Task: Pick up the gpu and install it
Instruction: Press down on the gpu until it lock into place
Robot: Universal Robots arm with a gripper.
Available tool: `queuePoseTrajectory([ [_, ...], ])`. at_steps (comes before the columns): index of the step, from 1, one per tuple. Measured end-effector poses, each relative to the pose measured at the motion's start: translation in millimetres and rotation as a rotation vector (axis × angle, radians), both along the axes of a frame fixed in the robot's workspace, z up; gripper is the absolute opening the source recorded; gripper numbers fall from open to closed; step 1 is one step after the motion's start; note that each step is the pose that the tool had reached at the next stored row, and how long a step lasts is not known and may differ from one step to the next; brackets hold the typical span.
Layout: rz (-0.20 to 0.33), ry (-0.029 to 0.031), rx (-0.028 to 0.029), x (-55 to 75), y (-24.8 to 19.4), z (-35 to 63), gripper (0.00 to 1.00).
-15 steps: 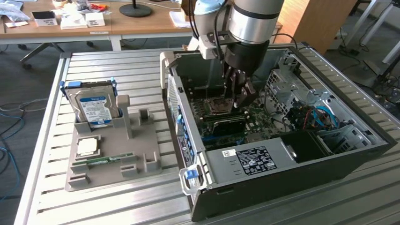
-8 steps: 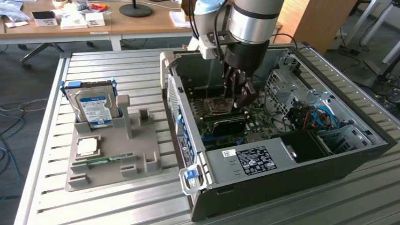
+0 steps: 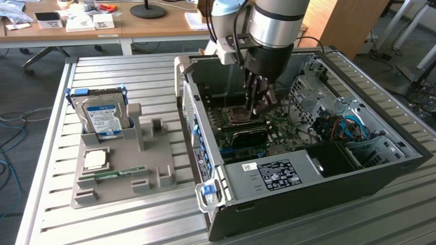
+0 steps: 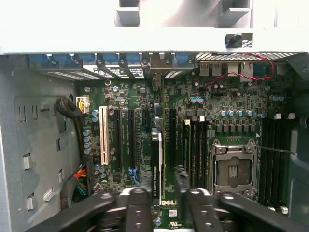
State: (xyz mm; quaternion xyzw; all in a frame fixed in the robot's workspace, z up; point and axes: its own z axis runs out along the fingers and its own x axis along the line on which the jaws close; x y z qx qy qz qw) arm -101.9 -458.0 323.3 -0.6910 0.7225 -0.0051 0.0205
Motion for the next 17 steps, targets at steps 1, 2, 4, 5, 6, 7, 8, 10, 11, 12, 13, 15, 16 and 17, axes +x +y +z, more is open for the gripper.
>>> queuePoseTrajectory([
  [1, 0.0, 0.0, 0.0, 0.0, 0.0, 0.0, 0.33],
  [2, 0.0, 0.0, 0.0, 0.0, 0.0, 0.0, 0.27],
  [4, 0.0, 0.0, 0.0001, 0.0, 0.0, 0.0, 0.2],
  [5, 0.0, 0.0, 0.0, 0.0, 0.0, 0.0, 0.15],
  [6, 0.0, 0.0, 0.0001, 0.0, 0.0, 0.0, 0.11],
  [7, 0.0, 0.0, 0.0, 0.0, 0.0, 0.0, 0.11],
  [8, 0.0, 0.0, 0.0, 0.0, 0.0, 0.0, 0.11],
  [10, 0.0, 0.0, 0.0, 0.0, 0.0, 0.0, 0.11],
  [11, 0.0, 0.0, 0.0, 0.0, 0.0, 0.0, 0.11],
  [12, 0.0, 0.0, 0.0, 0.0, 0.0, 0.0, 0.11],
  [13, 0.0, 0.0, 0.0, 0.0, 0.0, 0.0, 0.11],
  [15, 0.0, 0.0, 0.0, 0.0, 0.0, 0.0, 0.11],
  [16, 0.0, 0.0, 0.0, 0.0, 0.0, 0.0, 0.11],
  [17, 0.0, 0.0, 0.0, 0.0, 0.0, 0.0, 0.11],
])
